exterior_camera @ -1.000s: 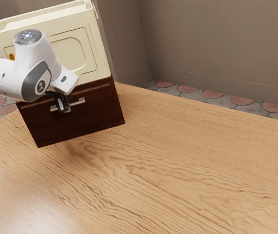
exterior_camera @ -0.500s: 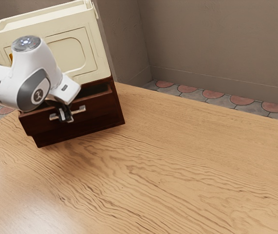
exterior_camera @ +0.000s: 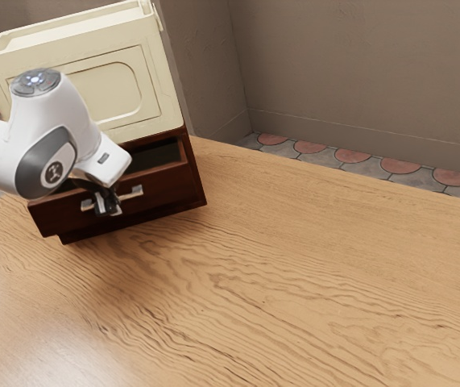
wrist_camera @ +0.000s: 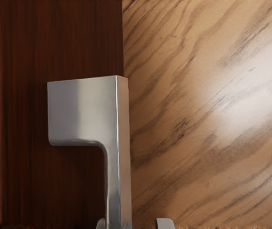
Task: Pull the drawer handle with one arm to open the drawer
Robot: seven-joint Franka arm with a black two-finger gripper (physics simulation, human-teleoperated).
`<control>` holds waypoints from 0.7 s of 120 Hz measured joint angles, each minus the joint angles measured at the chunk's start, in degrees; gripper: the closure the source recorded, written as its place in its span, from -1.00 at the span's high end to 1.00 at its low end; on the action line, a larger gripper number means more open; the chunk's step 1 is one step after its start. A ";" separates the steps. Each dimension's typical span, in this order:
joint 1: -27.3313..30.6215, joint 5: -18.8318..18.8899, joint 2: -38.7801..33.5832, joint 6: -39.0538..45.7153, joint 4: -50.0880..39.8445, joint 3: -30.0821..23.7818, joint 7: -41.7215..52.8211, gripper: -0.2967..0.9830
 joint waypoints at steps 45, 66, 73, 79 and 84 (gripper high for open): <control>1.62 0.70 -2.93 0.75 -2.75 -2.24 -0.66 -0.55; 1.67 0.74 -4.03 1.23 -4.06 -2.62 -0.89 -0.55; 1.70 0.76 -4.48 1.41 -4.63 -2.81 -0.98 -0.55; 1.66 0.80 -4.98 1.54 -5.11 -2.94 -1.05 -0.55; 1.69 0.89 -5.44 1.62 -5.53 -3.18 -1.14 -0.56</control>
